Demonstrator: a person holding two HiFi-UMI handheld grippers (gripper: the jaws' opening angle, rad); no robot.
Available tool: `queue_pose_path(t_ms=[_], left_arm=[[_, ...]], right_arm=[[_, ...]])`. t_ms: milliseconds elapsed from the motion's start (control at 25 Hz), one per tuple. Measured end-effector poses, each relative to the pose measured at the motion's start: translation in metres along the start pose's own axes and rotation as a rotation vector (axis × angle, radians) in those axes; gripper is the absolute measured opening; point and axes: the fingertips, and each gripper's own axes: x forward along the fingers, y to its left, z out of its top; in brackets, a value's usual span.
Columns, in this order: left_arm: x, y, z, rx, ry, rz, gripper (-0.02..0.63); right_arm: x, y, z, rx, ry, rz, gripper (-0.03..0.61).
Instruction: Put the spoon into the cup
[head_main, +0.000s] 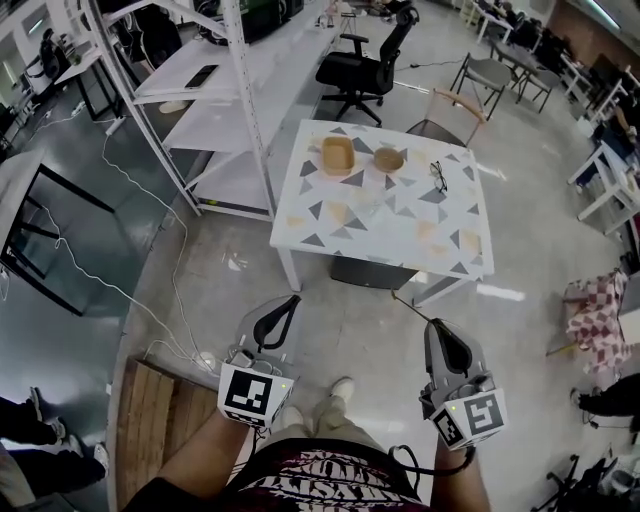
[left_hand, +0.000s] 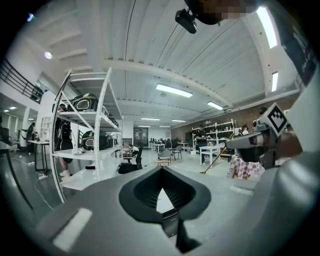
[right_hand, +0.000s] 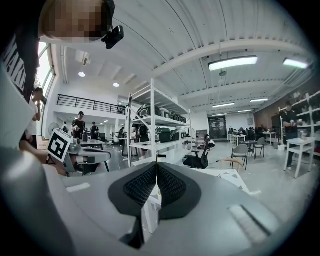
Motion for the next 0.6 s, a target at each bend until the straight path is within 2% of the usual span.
queue_pose_path(t_ms=[360, 600], left_arm=[[0.033, 0.009, 0.031, 0.001, -0.079, 0.04, 0.0], [0.061, 0.003, 0.041, 0.022, -0.072, 0.052, 0.0]], right_arm=[[0.024, -0.027, 0.014, -0.006, -0.028, 0.004, 0.034], [0.037, -0.051, 0.023, -0.031, -0.036, 0.038, 0.034]])
